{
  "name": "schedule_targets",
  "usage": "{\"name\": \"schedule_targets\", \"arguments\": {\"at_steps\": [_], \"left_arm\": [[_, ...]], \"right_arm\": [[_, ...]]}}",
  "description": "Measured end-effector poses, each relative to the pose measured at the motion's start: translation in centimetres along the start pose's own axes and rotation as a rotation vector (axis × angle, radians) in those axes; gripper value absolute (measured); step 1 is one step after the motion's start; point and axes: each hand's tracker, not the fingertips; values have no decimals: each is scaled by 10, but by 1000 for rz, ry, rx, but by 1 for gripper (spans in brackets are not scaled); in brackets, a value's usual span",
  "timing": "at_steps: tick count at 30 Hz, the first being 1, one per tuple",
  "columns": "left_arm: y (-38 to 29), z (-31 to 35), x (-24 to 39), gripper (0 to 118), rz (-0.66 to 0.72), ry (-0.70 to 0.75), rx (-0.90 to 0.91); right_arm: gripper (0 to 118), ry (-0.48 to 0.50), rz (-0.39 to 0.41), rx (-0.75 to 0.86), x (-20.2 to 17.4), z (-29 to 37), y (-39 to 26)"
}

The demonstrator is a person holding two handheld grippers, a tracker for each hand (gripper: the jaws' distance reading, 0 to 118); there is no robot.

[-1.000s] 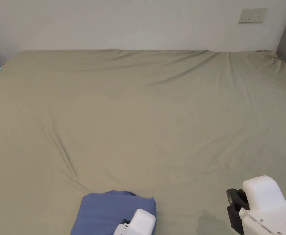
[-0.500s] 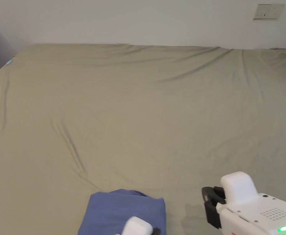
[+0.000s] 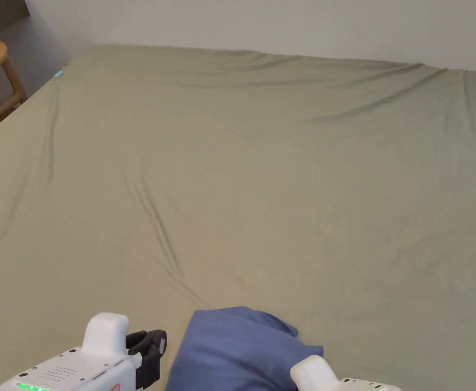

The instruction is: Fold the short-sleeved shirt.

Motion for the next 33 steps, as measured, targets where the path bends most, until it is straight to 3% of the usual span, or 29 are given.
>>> {"name": "schedule_targets", "arguments": {"at_steps": [2, 5, 6, 7, 14, 15, 17, 18, 19, 20, 21, 23, 24, 30, 33], "left_arm": [[3, -7, -11, 16, 62, -87, -53], [8, -26, -27, 88, 152, -211, -151], [7, -34, -33, 106, 189, -232, -162], [8, -43, -38, 108, 233, -271, -190], [-6, -104, -57, 112, 562, -544, -351], [-2, -104, -60, 108, 597, -589, -282], [-2, -115, -61, 103, 747, -693, -350], [-7, -120, -56, 100, 772, -676, -372], [-11, -123, -49, 88, 714, -614, -393], [-14, -126, -41, 66, 629, -544, -423], [-19, -128, -33, 31, 535, -471, -442], [-20, -123, -36, 30, 648, -553, -396], [-17, -122, -37, 30, 647, -518, -411], [3, -103, -6, 30, 401, -352, -385], [10, -88, 12, 30, 272, -261, -360]], "right_arm": [[1, 31, -45, 10, 6, 9, 5], [0, 52, -43, 7, 12, 8, 4], [0, 59, -46, 5, 13, 7, 5], [0, 64, -49, 3, 14, 8, 5], [0, 56, -36, 8, 12, 9, 3], [1, 54, -34, 9, 12, 9, 3], [0, 55, -34, 7, 12, 9, 3], [1, 56, -37, 6, 13, 9, 3], [0, 57, -42, 7, 13, 8, 3], [1, 57, -47, 8, 13, 8, 3], [1, 58, -50, 9, 14, 8, 2], [1, 60, -52, 12, 14, 8, 2], [0, 64, -55, 12, 15, 8, 2], [1, 58, -48, 11, 17, 18, 7], [1, 1, -73, 108, 23, 43, 14]]}}
